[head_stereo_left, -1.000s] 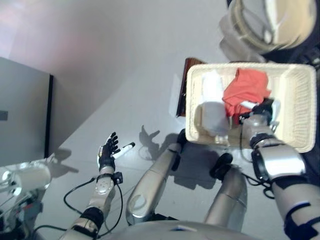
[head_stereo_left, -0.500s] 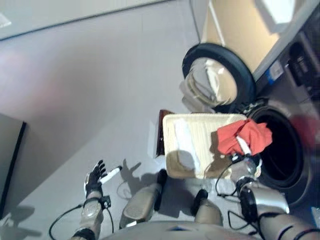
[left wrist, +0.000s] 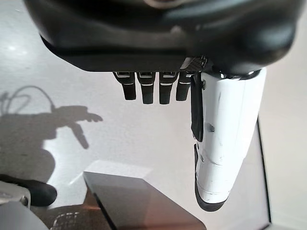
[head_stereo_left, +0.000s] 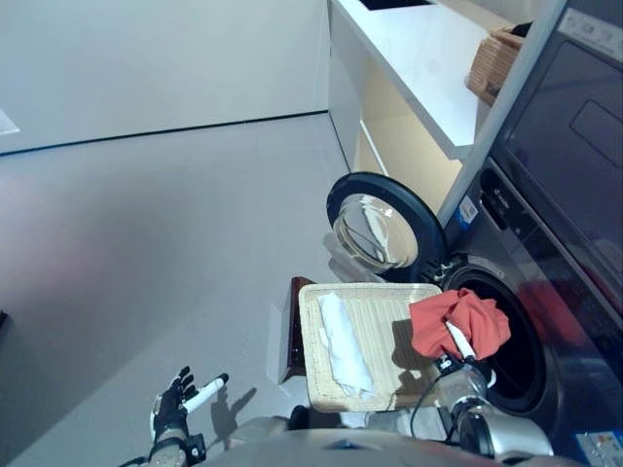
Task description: Pick up the clothes and place them into the washing machine
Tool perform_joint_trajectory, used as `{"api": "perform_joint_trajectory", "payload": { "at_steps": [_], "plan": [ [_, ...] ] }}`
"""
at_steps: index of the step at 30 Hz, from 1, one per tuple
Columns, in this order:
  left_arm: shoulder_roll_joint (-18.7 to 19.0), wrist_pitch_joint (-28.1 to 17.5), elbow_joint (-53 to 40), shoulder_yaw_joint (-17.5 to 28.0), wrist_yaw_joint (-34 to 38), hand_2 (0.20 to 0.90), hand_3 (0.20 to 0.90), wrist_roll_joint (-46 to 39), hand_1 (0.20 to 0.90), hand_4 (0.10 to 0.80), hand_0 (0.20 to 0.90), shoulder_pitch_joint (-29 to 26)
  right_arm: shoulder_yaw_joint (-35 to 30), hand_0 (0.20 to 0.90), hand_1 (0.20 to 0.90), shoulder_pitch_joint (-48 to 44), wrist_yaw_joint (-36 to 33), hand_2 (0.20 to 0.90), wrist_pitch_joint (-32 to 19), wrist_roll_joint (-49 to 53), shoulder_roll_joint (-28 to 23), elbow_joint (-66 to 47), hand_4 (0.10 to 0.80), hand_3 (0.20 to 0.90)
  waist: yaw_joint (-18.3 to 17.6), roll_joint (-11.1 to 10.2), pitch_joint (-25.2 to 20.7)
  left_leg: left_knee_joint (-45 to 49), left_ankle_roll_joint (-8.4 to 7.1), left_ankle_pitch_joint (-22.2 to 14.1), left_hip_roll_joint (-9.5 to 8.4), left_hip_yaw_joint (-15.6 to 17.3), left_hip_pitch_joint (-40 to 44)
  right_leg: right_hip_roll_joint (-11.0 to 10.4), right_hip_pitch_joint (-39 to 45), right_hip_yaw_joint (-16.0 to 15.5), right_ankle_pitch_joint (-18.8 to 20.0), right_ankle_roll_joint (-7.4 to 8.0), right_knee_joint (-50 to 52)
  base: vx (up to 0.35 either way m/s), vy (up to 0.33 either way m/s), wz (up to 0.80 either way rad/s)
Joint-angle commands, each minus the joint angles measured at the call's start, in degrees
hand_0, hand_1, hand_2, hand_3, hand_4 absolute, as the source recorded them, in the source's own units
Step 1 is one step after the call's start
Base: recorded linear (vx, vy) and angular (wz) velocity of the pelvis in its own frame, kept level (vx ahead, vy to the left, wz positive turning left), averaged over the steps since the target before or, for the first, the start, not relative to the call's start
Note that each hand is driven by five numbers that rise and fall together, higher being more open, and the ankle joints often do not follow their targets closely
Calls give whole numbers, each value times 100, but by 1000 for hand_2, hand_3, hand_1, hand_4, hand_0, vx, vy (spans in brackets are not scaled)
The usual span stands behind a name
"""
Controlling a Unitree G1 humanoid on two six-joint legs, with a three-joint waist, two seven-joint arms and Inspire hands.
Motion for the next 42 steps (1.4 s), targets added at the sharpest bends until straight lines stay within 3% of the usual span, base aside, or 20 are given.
{"api": "perform_joint_trajectory", "payload": {
  "at_steps": [1, 4, 6, 8, 11, 13, 16, 18, 19, 21, 23, 25, 28, 35, 38, 40, 42],
  "plan": [
    [195, -362, -359, 152, 79, 900, 900, 126, 900, 800, 900, 32, -2, 200, 200, -154, 127, 200, -502, -104, -176, -406, 300, 200, -18, 18, -73, 6, -360, -77, 47, -95, -25, 375, -375, 215, 1099, -51, -1087, 173, -134, -11],
    [178, -409, -414, 96, 78, 900, 900, -35, 900, 800, 900, 23, -16, 200, 200, -140, 50, 200, -474, -71, -100, -379, 300, 200, -76, -72, -107, -108, -509, -242, 133, -188, 207, 221, -468, 179, 1636, 66, -2301, 178, -183, 4],
    [152, -430, -492, 10, 87, 900, 900, -68, 900, 800, 900, 12, -25, 200, 200, -62, 21, 200, -483, 6, -15, -450, 300, 200, -87, -160, -156, -52, -574, -355, 144, -247, 205, 225, -216, 299, 1776, 77, -2665, 134, -156, 15],
    [79, -439, -616, -83, 124, 900, 900, -110, 900, 800, 900, 18, -3, 200, 200, 6, -6, 200, -501, 61, 17, -499, 300, 200, -84, -145, -244, -76, -629, -370, 196, -244, 205, 221, -92, 288, 1774, 83, -2666, 95, -117, 24],
    [4, -393, -739, -200, 74, 900, 900, -155, 900, 800, 900, 57, 20, 200, 200, 114, -62, 200, -493, 14, 38, -595, 300, 200, -243, -66, -263, 159, -759, -458, 382, -330, 170, 355, 51, 337, 1598, -44, -2561, 114, -180, 35],
    [-10, -394, -761, -236, 38, 900, 900, -178, 900, 800, 900, 67, 12, 200, 200, 134, -96, 200, -508, 6, 28, -605, 300, 200, -292, -55, -240, 477, -803, -535, 402, -365, 77, 406, 147, 349, 1509, -102, -2558, 75, -170, 33],
    [-19, -354, -791, -262, -35, 900, 900, -309, 900, 800, 900, 44, 87, 200, 200, 233, -127, 200, -581, 34, 60, -682, 300, 200, -351, -62, -44, 1883, -1020, 16, 528, -271, -524, 532, 431, 267, 1291, -350, -2532, -33, -150, 45],
    [-66, -344, -754, -305, 1, 900, 900, -268, 900, 800, 900, 44, 152, 200, 200, 212, -122, 200, -580, 107, 117, -720, 300, 200, -292, -87, 149, 2597, -1034, 437, 453, -419, -1012, 573, 444, 296, 1178, -490, -2424, -63, -115, 31],
    [-95, -333, -687, -298, 12, 900, 900, -280, 900, 800, 900, 56, 174, 200, 200, 179, -164, 200, -567, 88, 125, -721, 300, 200, -277, -87, 152, 2538, -984, 430, 452, -428, -1181, 578, 435, 343, 1138, -493, -2405, 61, -48, 24],
    [-132, -316, -552, -334, 49, 900, 900, -276, 900, 800, 900, 91, 219, 200, 200, 82, -190, 200, -573, 81, 143, -729, 300, 200, -265, -63, 126, 1818, -960, 449, 767, -271, -1446, 604, 486, 433, 1066, -398, -2445, 168, 40, -12],
    [-136, -293, -453, -388, 91, 900, 900, -270, 900, 800, 900, 88, 271, 200, 200, 3, -215, 200, -574, 56, 127, -706, 300, 200, -171, 73, 116, 514, -1038, 810, 1125, -151, -1452, 713, 560, 536, 955, -290, -2484, 245, 108, -11],
    [-169, -261, -262, -510, 166, 900, 900, -253, 900, 800, 900, 60, 300, 200, 200, -132, -326, 200, -599, -24, 22, -680, 300, 200, -126, 350, 82, -485, -1144, 1159, 1282, 71, -1352, 814, 675, 615, 686, -228, -2363, 241, 124, -6],
    [-160, -283, -259, -552, 175, 900, 900, -295, 900, 800, 900, 23, 348, 200, 200, -196, -319, 200, -579, -83, 21, -722, 300, 200, -124, 466, 66, -562, -1145, 1213, 1219, 129, -1151, 831, 654, 642, 626, -237, -2238, 67, 134, -27],
    [-212, -464, -812, -692, 233, 900, 900, -476, 900, 800, 900, 46, 188, 200, 200, -759, -533, 200, -572, 11, -163, -853, 300, 200, -43, 761, 222, -113, -967, 686, 838, 551, -1026, 165, 380, 916, 786, 59, -2110, 56, 205, -61],
    [-259, -498, -991, -735, 208, 900, 900, -567, 900, 800, 900, 102, 139, 200, 200, -1005, -577, 200, -620, 78, -258, -859, 300, 200, 86, 872, 298, -100, -952, 627, 848, 728, -1047, 56, 158, 909, 906, 131, -2101, -63, 125, -53],
    [-220, -561, -1162, -794, 199, 900, 900, -733, 900, 800, 900, 104, 110, 200, 200, -1475, -676, 200, -713, 182, -431, -896, 300, 200, 323, 1029, 510, -119, -1035, 646, 963, 939, -1107, -140, -299, 285, 1196, 194, -1998, -229, 55, -60],
    [-202, -557, -1206, -918, 146, 900, 900, -763, 900, 800, 900, 78, 54, 200, 200, -1650, -752, 200, -786, 289, -546, -889, 300, 200, 313, 1041, 490, -84, -1047, 672, 964, 940, -1226, -97, -320, 277, 1203, 194, -2095, -70, -73, -84]
  ]
}}
